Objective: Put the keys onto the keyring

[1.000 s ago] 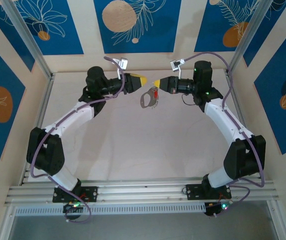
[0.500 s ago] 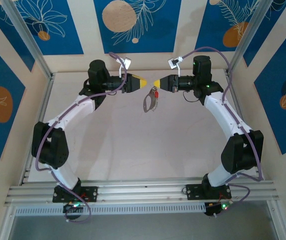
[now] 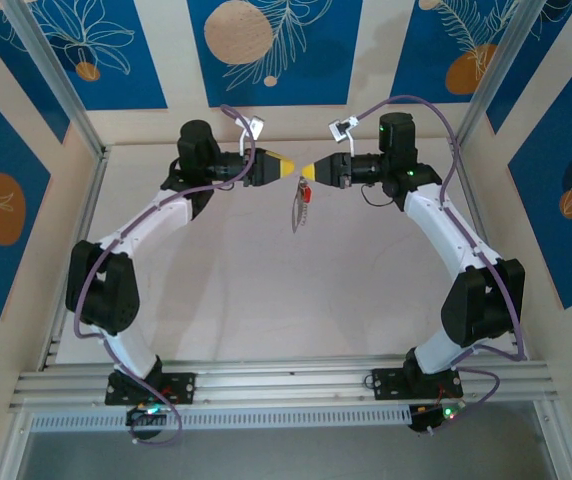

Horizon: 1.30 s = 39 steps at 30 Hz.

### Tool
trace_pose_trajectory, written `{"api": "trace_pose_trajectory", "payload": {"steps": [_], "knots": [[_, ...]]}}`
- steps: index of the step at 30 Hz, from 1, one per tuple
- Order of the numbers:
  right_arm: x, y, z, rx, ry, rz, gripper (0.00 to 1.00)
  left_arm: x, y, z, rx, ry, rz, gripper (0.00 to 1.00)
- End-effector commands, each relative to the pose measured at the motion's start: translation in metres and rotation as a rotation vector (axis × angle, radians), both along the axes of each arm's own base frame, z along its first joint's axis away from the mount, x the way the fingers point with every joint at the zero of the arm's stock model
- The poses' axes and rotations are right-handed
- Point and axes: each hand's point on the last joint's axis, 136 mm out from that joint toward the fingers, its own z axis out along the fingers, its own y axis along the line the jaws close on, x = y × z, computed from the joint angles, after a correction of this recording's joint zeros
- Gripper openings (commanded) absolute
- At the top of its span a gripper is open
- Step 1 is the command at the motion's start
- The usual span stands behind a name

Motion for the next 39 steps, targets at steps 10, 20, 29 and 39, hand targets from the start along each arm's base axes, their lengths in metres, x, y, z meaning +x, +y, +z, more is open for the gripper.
{"api": "trace_pose_trajectory", "payload": {"steps": [10,20,29,39], "knots": [[0.002,0.007,0.013,0.012,-0.042,0.020,0.00,-0.011,-0.006,0.005,-0.025,-0.030,-0.063,0.34],[0.004,0.006,0.011,0.012,-0.042,0.012,0.00,-0.014,-0.008,0.001,-0.027,-0.020,-0.074,0.33],[0.003,0.006,0.011,0.010,-0.044,0.010,0.00,-0.012,-0.010,-0.005,-0.018,-0.012,-0.066,0.36],[0.004,0.005,0.011,0.010,-0.045,0.004,0.00,-0.018,-0.013,-0.008,-0.014,-0.013,-0.089,0.23]]}}
